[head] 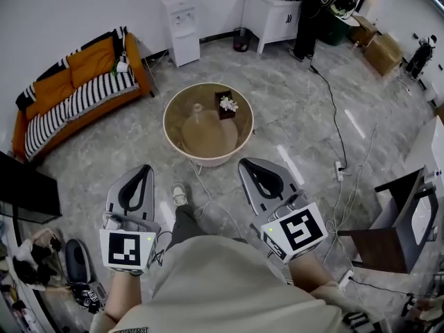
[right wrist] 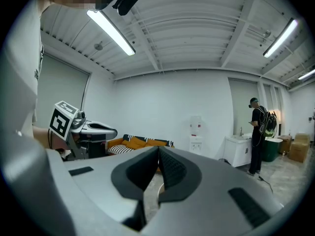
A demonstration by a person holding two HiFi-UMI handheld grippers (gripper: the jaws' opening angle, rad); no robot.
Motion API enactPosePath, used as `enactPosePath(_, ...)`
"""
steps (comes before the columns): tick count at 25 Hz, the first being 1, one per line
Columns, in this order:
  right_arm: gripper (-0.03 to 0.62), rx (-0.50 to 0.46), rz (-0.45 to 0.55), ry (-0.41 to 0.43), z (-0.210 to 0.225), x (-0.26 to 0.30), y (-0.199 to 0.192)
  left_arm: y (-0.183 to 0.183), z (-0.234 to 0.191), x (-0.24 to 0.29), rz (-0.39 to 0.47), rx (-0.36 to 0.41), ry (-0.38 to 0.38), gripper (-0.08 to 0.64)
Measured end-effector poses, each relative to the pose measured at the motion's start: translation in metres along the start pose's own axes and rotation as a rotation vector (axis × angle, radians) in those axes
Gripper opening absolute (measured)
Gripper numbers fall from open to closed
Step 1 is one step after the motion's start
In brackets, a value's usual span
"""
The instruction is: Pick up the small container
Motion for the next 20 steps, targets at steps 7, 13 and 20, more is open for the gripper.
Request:
enactPosePath(7,-0.003,-0.001,-0.029,-0.01,0.015,0.046,-0.016,-0.015,-0.031,0.045,0.011,-0.002,-0.029,0.006)
enactPosePath(13,-0.003,-0.002,-0.062,-0.021,0.031,0.102,-0.027,-0.035,-0.068,0.088,-0.015,-0.025,-0.063,0.006)
enactPosePath(20,-0.003,0.015,-0.108,-0.055,0.05,0.182,-0.031,-0.049,-0.13,0.149,-0.023,-0.041,-0.113,0.006)
Point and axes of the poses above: the fingertips, and each gripper's own axes: x forward along the fingers, z to its right, y out of its top, the point moved 4 cm from there along -x, backward along the fingers, and after that the axes turned 13 degrees about z, right-handed, at the moved point
